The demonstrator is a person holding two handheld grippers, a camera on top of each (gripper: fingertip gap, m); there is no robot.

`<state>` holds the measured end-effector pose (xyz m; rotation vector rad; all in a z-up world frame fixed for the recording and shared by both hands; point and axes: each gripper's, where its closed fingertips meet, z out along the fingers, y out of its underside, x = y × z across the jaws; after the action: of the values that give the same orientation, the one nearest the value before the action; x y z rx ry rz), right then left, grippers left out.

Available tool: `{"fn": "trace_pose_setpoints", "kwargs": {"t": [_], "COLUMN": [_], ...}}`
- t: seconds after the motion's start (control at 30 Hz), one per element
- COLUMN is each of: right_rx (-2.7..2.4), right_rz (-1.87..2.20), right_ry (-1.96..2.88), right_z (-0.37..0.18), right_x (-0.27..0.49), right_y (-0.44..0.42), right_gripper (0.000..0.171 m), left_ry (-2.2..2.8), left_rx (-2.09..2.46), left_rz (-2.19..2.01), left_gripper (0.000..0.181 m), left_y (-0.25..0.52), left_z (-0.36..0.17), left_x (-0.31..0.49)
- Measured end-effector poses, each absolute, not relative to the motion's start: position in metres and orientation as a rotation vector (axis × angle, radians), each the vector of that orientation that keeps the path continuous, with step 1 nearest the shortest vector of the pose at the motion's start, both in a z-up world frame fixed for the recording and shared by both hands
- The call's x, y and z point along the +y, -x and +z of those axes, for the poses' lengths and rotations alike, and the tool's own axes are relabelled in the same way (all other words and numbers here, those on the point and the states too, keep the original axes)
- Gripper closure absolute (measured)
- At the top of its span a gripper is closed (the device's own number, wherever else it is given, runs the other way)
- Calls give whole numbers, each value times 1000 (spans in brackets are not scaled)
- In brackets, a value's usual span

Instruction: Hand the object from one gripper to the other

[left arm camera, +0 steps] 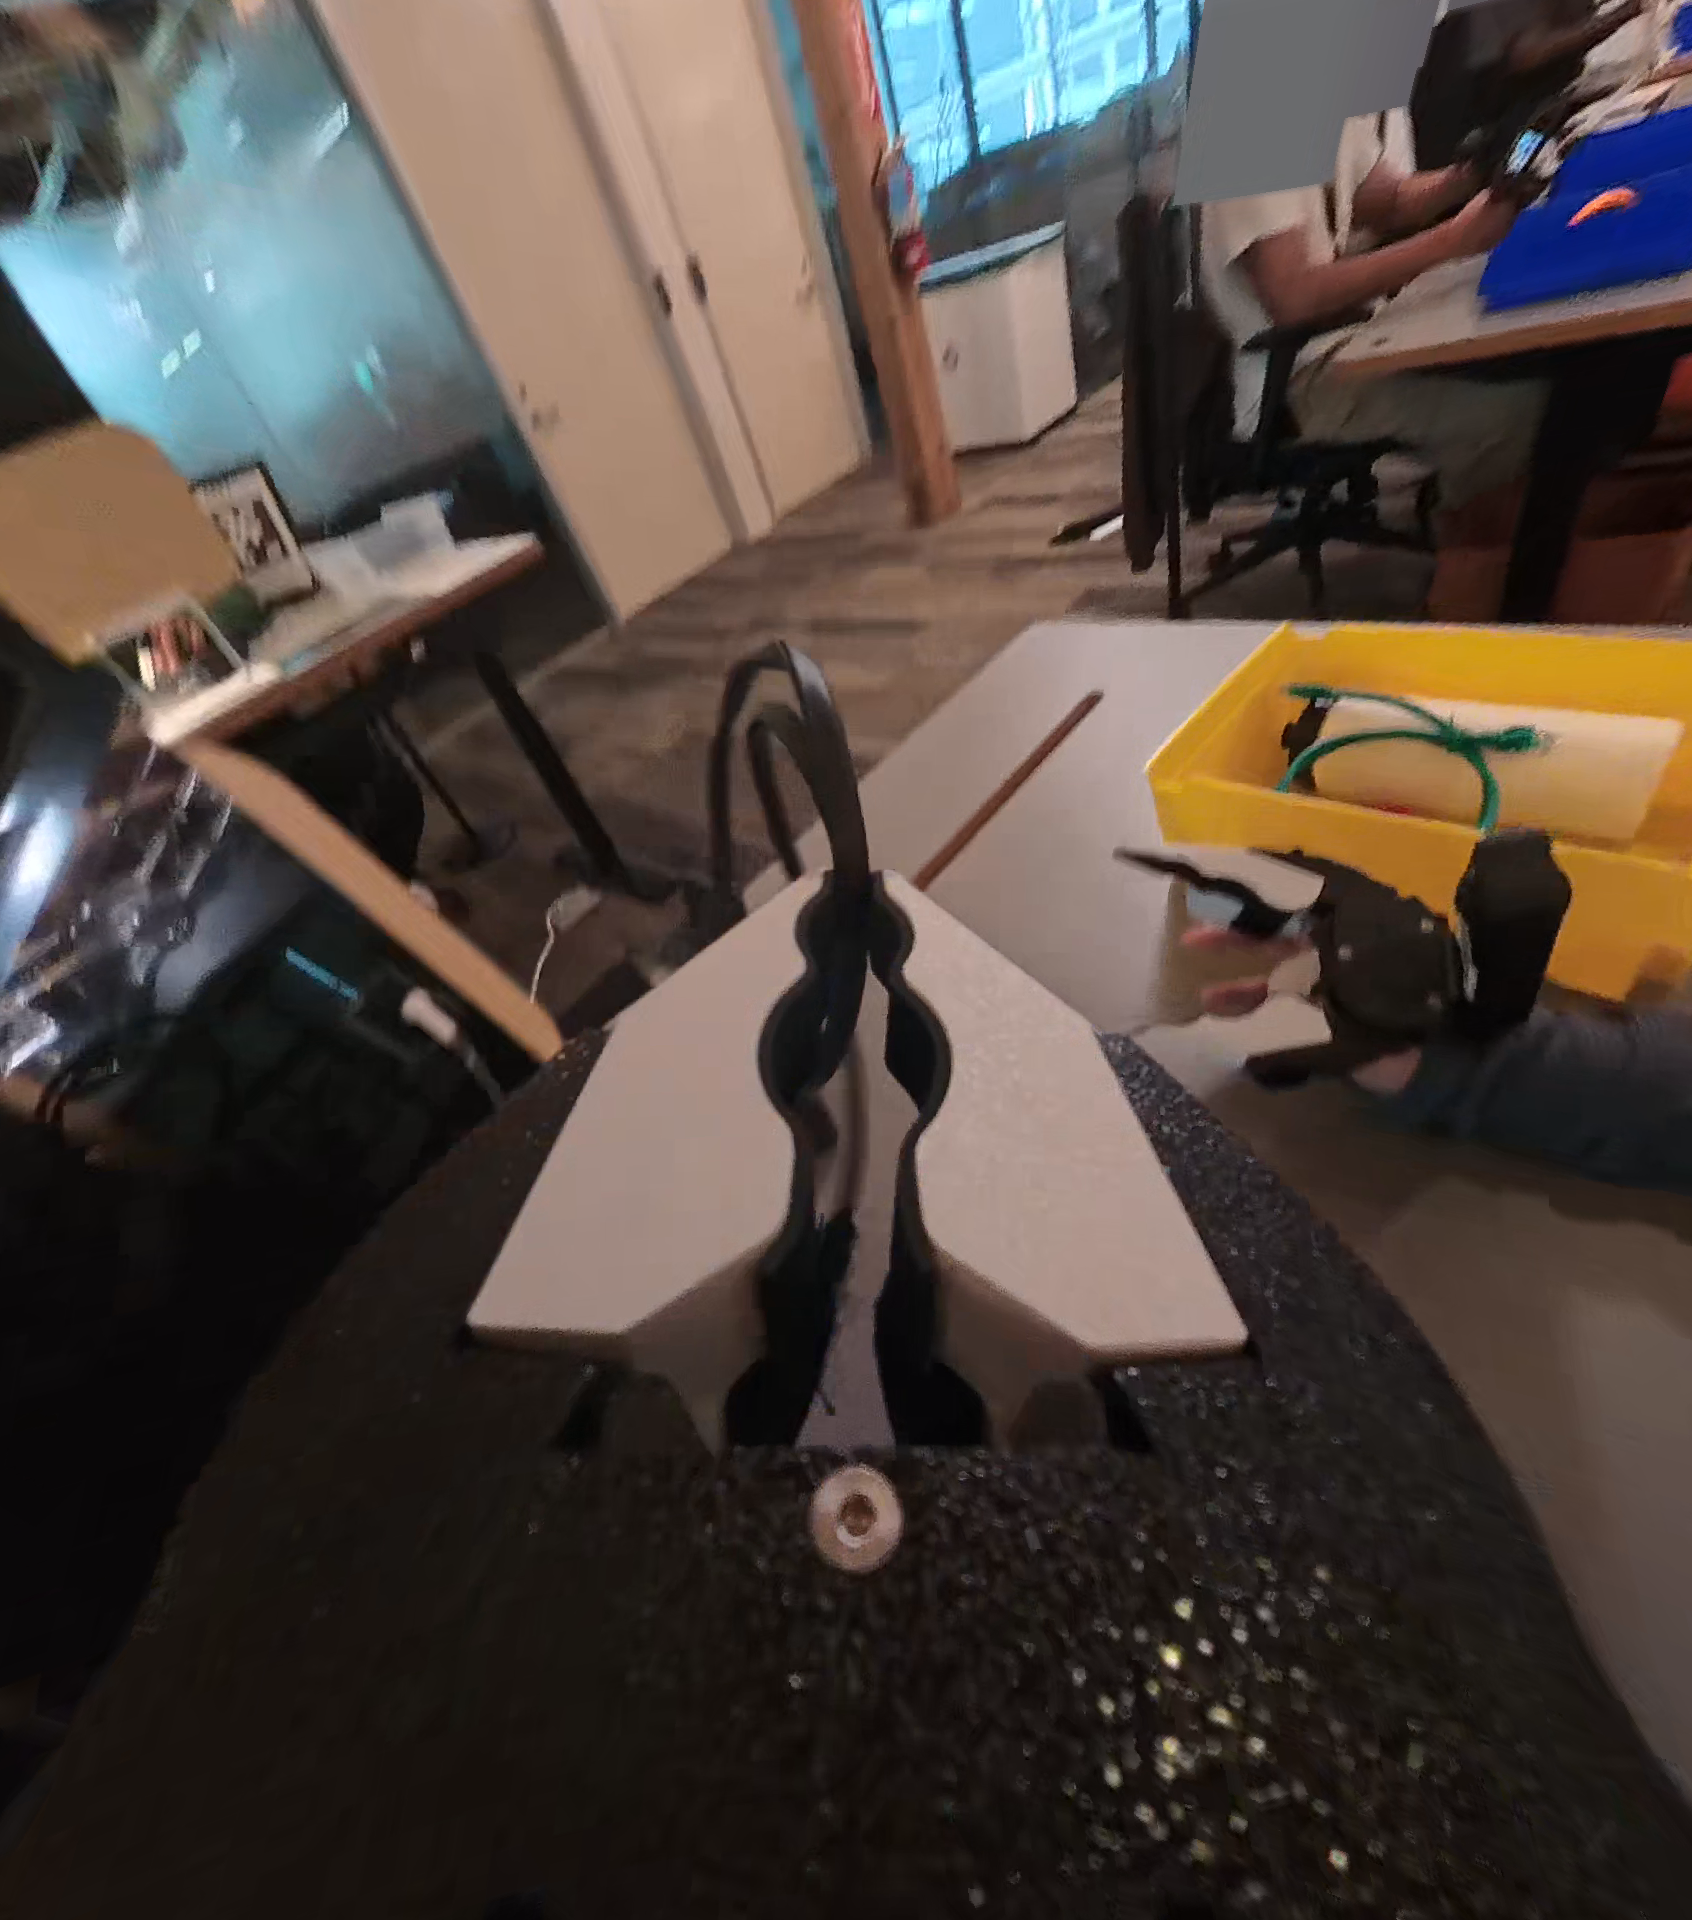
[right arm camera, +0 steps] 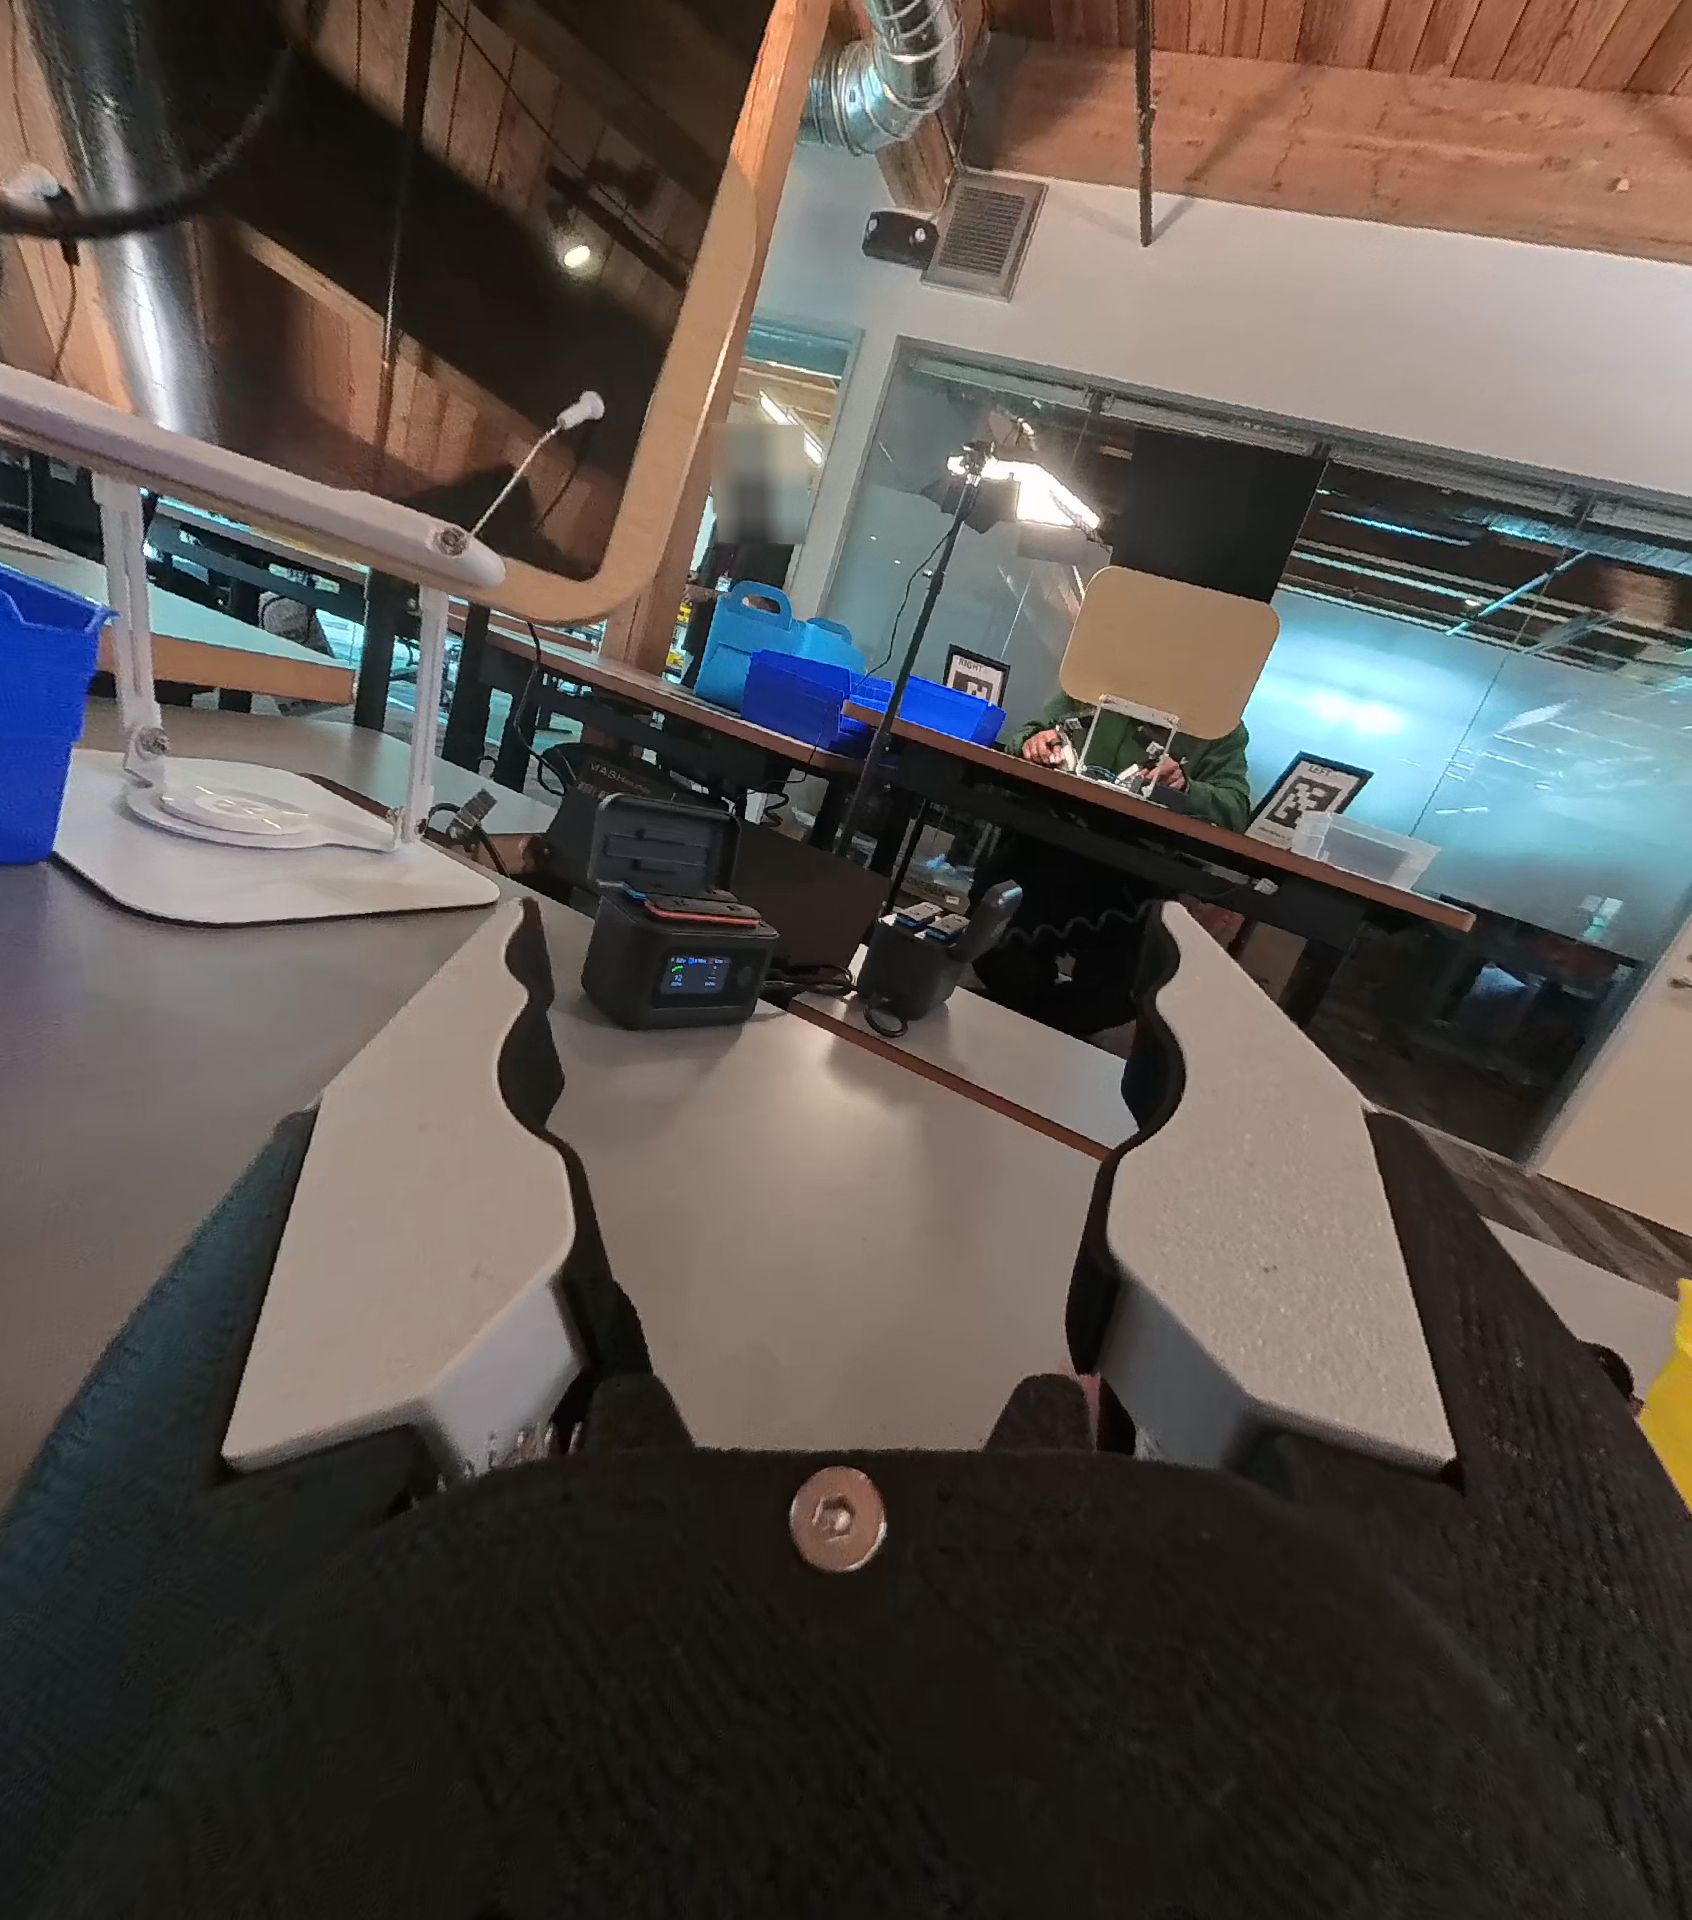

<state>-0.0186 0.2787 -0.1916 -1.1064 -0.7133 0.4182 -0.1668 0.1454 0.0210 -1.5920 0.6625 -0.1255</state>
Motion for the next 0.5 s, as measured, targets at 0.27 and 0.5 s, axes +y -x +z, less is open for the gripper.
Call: {"fn": "trace_pose_setpoints", "kwargs": {"t": [0.27,0.5], "right_rx": [-535,-373], "right_rz": [677,661], "right_ry": [1023,1036], "right_z": [-151,-134], "right_x": [266,282], "right_y": [-16,-64], "right_gripper": [73,84], "left_ry": [1541,1591], "left_rx": [738,521], "left_rz": [-379,-430], "left_gripper": [179,179], "left_y": [75,72], "left_z": [6,-92], "left_x": [189,228]}}
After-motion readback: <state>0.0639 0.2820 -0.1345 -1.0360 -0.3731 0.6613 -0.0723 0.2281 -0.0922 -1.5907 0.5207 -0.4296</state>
